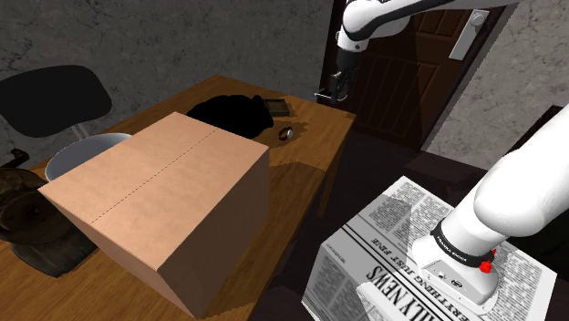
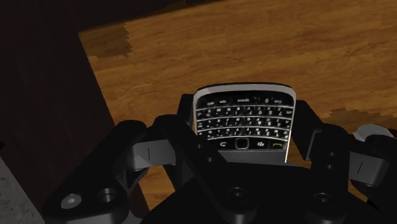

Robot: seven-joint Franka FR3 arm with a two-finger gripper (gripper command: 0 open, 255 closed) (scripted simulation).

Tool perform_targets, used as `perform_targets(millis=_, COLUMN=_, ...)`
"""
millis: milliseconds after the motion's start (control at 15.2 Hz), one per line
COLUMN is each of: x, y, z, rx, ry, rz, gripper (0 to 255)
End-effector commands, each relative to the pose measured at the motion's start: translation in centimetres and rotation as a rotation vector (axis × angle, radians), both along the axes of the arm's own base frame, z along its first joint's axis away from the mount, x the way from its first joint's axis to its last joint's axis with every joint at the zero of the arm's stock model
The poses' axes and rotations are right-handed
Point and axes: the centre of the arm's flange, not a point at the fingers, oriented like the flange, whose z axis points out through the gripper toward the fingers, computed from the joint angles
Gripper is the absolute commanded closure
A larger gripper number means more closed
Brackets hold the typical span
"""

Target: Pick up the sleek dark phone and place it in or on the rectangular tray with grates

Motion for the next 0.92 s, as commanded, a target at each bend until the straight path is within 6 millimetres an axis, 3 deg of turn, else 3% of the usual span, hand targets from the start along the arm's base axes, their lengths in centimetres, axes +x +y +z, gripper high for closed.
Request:
perform_targets(millis=0, x=1.0, y=0.7, z=0.5, rx=0.000, ry=0.000, rz=0.000, gripper=255)
perform_targets(millis=858, x=14.9, y=10.8, z=0.9, rx=0.000, ry=0.000, rz=0.000, gripper=255)
